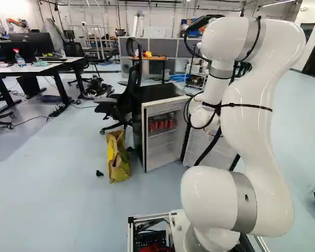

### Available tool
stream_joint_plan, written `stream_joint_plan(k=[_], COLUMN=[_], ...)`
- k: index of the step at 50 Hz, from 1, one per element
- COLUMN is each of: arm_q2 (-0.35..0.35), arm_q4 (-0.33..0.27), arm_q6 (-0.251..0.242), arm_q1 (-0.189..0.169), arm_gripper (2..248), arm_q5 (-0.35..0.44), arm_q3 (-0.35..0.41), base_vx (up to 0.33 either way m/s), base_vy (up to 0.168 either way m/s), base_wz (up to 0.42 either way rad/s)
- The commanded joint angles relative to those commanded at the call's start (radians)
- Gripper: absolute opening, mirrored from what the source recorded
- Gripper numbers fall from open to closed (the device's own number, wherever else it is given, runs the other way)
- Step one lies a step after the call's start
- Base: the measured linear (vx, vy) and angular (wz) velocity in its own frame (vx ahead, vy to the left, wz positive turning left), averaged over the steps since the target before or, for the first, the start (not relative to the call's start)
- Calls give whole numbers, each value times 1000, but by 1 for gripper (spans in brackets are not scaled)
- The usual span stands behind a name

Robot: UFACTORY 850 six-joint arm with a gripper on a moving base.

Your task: Grab a drink from the fridge

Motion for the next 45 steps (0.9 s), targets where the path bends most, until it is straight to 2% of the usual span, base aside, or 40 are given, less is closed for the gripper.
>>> stream_joint_plan(k=[45], arm_q2=[208], arm_q4=[-474], arm_q6=[0], arm_q1=[37], arm_gripper=[247], arm_q5=[0], arm_q3=[293], base_vx=[0], base_vy=[0], base_wz=[0])
